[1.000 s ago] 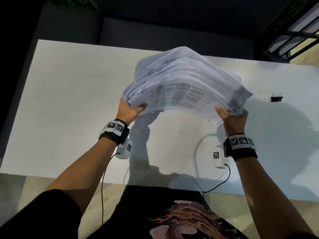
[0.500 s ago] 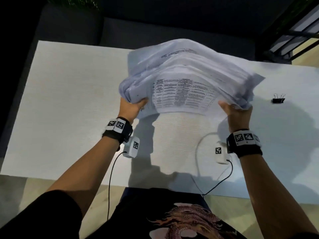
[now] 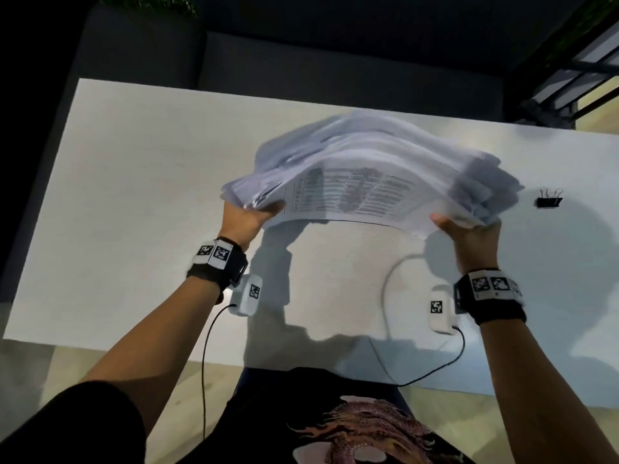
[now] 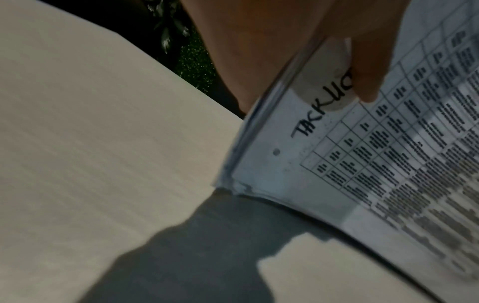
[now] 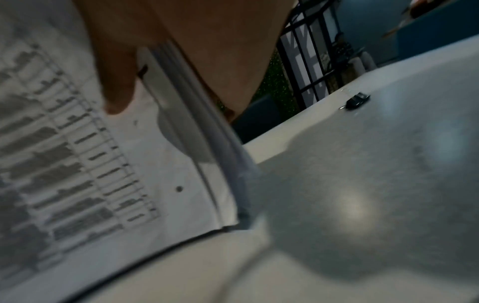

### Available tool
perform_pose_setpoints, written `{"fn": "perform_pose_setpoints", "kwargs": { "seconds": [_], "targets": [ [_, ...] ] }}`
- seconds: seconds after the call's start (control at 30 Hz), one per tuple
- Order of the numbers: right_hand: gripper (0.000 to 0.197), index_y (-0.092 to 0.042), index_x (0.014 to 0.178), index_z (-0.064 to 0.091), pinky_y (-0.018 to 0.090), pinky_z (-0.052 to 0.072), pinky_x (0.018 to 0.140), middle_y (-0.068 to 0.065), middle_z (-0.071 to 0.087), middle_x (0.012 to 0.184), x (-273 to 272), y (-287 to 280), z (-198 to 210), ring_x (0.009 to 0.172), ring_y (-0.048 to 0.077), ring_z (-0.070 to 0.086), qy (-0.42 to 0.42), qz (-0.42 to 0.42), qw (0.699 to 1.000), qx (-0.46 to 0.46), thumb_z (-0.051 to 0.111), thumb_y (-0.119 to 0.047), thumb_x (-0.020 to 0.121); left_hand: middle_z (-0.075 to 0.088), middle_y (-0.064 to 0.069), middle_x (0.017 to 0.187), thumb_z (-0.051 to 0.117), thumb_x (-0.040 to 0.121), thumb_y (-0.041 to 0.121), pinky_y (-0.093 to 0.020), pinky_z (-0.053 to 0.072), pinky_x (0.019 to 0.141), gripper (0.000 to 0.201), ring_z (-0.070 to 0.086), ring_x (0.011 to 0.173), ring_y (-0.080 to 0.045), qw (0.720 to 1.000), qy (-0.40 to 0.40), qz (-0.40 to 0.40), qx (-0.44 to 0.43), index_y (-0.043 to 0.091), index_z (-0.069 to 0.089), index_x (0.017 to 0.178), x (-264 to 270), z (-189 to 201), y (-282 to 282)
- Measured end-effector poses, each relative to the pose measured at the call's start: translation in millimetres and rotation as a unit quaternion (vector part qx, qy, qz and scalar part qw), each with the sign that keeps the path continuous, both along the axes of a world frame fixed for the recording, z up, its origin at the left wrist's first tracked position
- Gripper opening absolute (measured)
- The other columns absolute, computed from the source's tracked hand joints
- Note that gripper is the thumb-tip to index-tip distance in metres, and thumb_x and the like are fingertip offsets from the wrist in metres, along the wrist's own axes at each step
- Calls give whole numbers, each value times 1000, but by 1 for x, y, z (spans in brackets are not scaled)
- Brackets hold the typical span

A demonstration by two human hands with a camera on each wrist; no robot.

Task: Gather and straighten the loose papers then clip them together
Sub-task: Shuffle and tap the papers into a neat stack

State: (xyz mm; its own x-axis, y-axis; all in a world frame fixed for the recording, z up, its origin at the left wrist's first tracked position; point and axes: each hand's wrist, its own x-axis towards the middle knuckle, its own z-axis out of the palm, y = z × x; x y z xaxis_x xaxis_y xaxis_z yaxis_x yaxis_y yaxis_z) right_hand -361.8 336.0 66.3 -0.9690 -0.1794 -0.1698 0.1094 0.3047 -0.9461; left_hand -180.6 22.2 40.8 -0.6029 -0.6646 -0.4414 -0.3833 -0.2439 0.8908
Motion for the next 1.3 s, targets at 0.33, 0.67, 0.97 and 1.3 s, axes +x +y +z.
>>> {"fn": "perform_pose_setpoints", "kwargs": {
  "seconds": [0.33,0.67,0.97,1.3],
  "targets": [
    [40,16,75,55,27,42,57,4,54,73,-23,-25,-6,63,9,47,32,27,993,108,80,-15,72,64,1,97,80,72,1,-39,56,81,45,67,84,-4,999,25,-15,-16,27,58,101,-25,21,8],
    [49,-4,115,59,11,49,73,12,66,108,-61,-10,-7,95,22,62,40,142,967,207,78,-4,70,72,-6,109,80,72,8,-43,56,89,51,71,95,-20,987,-67,-101,109,9,61,119,10,11,14],
    [74,-15,109,55,38,54,70,16,61,91,58,18,-42,78,34,65,-417,78,905,42,81,-55,52,70,-23,111,75,76,-1,-49,57,79,41,71,94,-35,946,-60,76,308,-7,64,114,37,-32,58],
    [48,-5,124,58,38,57,78,12,66,120,74,-46,-68,107,29,63,-384,-124,905,-133,69,6,78,70,-15,112,77,78,12,-38,59,72,49,69,94,-28,920,-75,-15,385,-2,58,121,73,-33,86]
  ]
}}
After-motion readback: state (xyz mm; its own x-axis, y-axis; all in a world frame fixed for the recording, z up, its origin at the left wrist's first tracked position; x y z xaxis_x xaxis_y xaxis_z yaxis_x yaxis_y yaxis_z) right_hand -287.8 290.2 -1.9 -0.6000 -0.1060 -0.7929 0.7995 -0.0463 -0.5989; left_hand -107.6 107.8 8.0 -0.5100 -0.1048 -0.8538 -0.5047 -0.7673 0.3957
